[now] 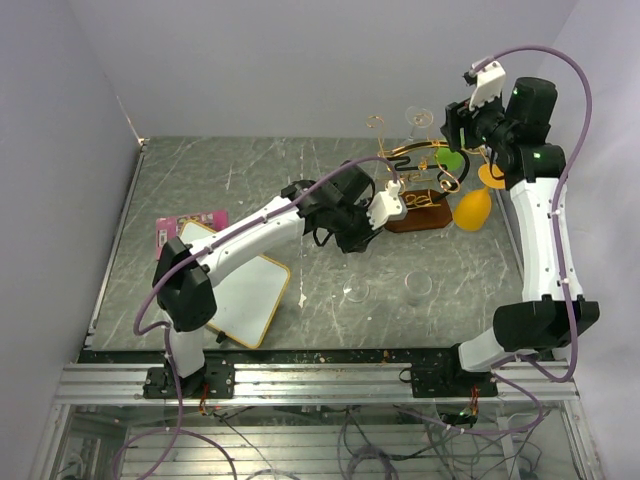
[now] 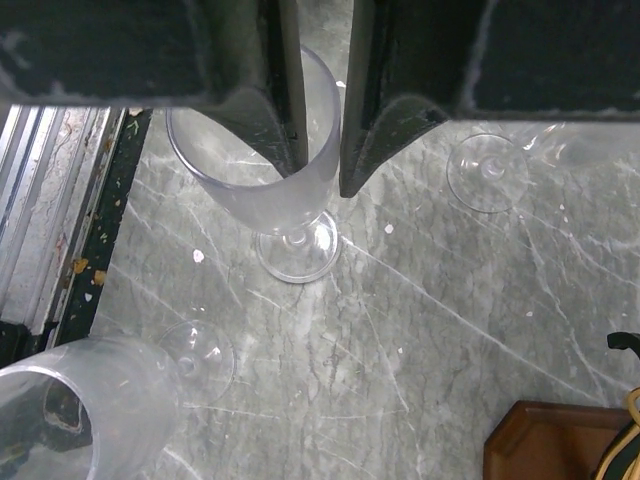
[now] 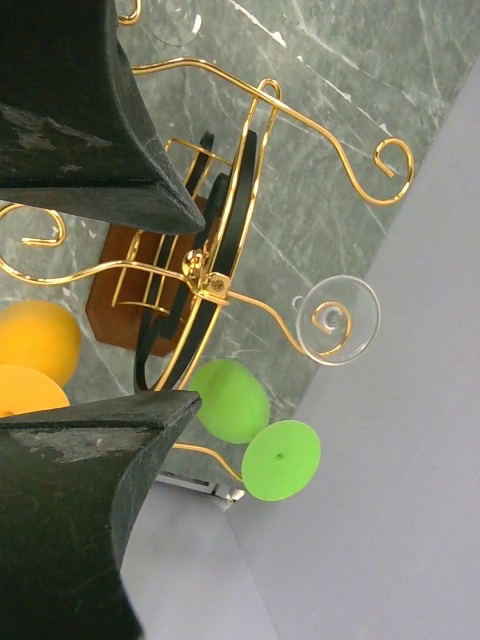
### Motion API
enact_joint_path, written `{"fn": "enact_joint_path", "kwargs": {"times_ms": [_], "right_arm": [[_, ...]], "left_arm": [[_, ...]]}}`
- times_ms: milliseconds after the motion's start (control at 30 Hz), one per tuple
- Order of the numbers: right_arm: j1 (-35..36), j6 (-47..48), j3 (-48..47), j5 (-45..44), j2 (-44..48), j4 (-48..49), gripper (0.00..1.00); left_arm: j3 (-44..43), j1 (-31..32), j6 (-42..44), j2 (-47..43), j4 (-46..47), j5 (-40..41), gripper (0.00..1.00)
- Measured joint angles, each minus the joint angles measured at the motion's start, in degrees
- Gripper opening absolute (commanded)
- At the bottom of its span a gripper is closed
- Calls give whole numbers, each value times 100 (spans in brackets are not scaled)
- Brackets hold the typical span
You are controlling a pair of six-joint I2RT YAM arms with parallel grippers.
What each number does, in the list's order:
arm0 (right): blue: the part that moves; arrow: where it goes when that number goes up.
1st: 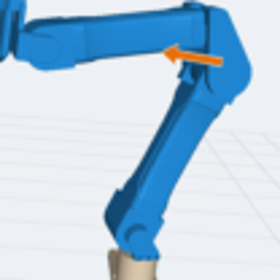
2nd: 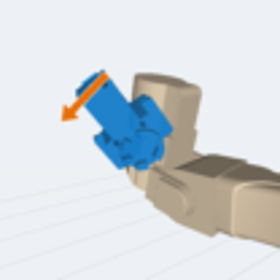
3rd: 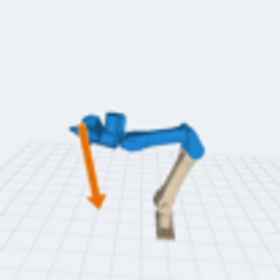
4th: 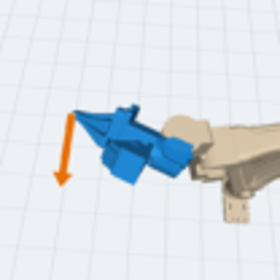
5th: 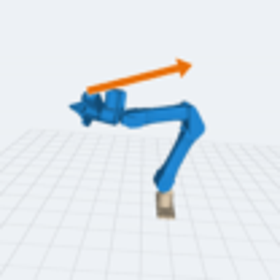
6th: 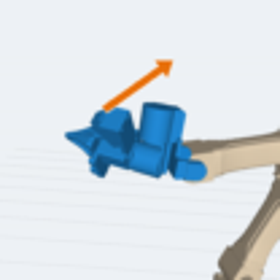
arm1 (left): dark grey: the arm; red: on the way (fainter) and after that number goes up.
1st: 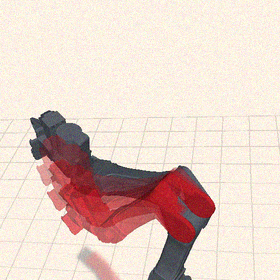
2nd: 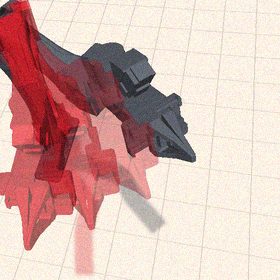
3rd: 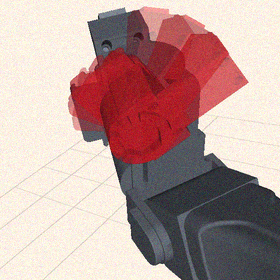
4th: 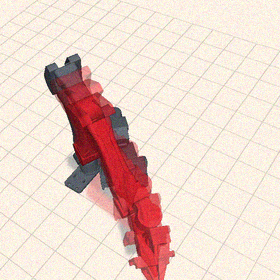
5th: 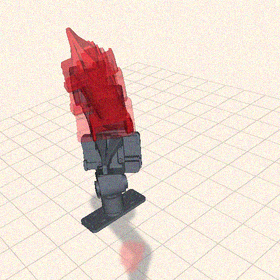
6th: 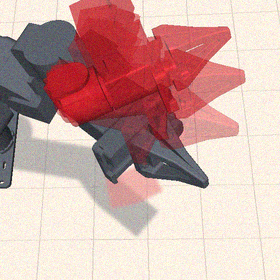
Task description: Place the wine glass upside down on the wine glass rack
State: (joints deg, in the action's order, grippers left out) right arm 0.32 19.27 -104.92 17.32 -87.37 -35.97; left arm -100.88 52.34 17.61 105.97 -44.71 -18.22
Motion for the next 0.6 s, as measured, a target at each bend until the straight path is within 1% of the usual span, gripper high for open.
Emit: {"fn": "enact_joint_path", "kwargs": {"times_ms": [100, 167, 200, 367, 467, 600], "right_arm": [[-87, 0, 61, 66, 55, 13, 64], [-153, 2, 83, 111, 76, 39, 64], [-197, 2, 98, 140, 90, 50, 64], [-498, -22, 186, 365, 175, 138, 63], [-750, -48, 278, 649, 260, 190, 62], [-942, -37, 306, 977, 317, 195, 62]], "left_arm": [[0, 4, 127, -2, -37, 0, 14], [0, 4, 192, -24, -83, -4, 8], [0, 4, 254, -55, -149, -7, 7], [0, 9, 490, -282, -382, -52, 7], [-11, 9, 623, -452, -577, -109, 7], [-240, 11, 817, -619, -920, -208, 7]]}}
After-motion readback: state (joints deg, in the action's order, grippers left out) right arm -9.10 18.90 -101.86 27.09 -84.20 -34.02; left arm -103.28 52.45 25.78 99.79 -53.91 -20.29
